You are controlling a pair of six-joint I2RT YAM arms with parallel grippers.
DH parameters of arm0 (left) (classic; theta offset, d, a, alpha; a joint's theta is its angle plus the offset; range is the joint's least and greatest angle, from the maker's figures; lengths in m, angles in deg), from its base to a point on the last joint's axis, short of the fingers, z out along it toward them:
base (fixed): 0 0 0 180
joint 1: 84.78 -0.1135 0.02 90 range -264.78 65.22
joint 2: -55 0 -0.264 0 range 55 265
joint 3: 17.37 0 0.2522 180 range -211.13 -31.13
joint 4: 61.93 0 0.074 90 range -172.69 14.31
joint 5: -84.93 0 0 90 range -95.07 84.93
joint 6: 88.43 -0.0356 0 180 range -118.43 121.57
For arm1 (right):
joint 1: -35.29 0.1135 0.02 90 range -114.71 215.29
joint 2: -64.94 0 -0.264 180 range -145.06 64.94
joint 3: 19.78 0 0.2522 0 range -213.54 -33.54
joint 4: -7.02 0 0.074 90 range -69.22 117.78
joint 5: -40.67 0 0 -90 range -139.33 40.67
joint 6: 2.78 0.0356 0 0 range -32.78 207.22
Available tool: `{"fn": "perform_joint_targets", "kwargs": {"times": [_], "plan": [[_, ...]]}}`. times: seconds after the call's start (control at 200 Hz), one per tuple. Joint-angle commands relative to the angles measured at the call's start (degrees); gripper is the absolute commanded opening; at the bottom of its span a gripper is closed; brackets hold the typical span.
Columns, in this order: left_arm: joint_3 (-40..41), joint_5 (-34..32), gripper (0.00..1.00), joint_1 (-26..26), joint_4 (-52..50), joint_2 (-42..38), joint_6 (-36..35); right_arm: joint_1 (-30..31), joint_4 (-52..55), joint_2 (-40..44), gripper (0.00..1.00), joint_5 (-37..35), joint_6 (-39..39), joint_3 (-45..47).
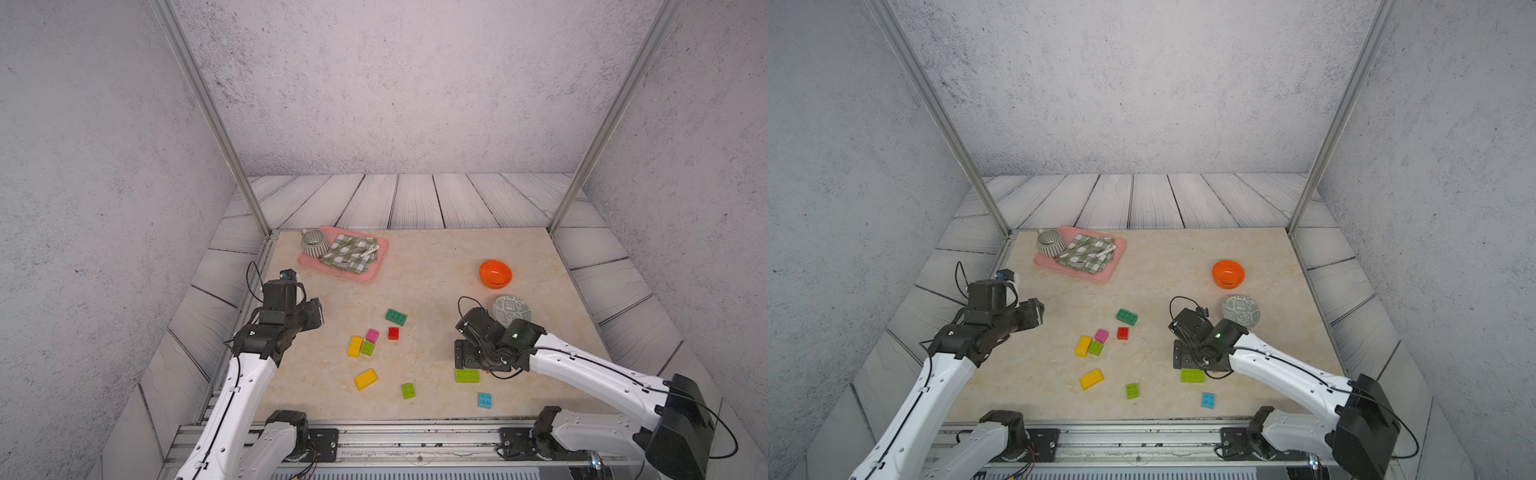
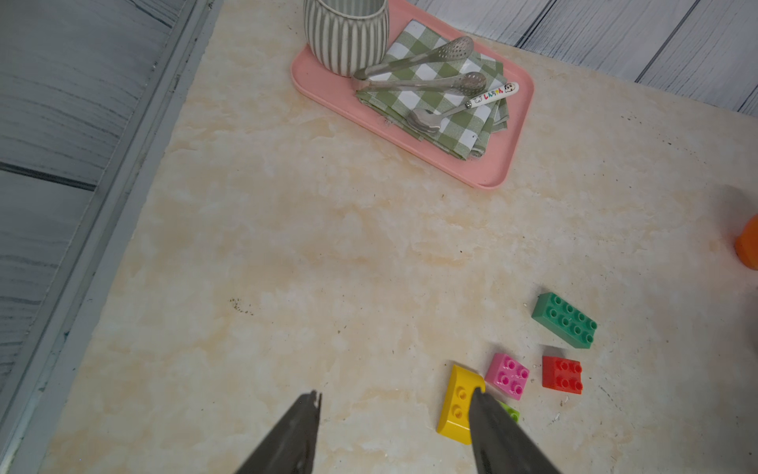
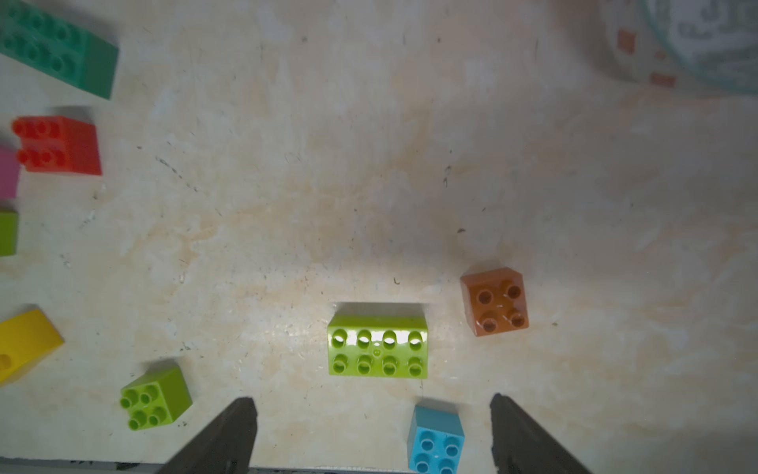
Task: Assemble the letter s with lego
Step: Pick up the lego brick from the center of the board.
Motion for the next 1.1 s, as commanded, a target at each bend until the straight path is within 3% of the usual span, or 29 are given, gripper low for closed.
{"fn": "perform_joint_targets", "kwargs": {"times": [0.0,0.27,0.906,1.091], "plan": [[-1.4,-0.3,0.63,1.2,-1.9,0.5,-0.1,1.3,-1.7,-2.3,0.92,1.2,4.4,1.2],[-1.5,-0.4,0.6,1.6,-2.1,1.4,-0.3,1.3,-4.5,-8.7,0.91,2.5,3.4,1.6],[-1.7,-0.2,0.61,1.9,-1.9,1.9,-0.5,-1.7,-8.2,-13.4,0.9,4.5,2.3,4.7],[-1.8,-0.2,0.61,1.9,-2.0,2.2,-0.5,-1.8,-9.8,-15.5,0.83,6.5,2.0,5.1]]}}
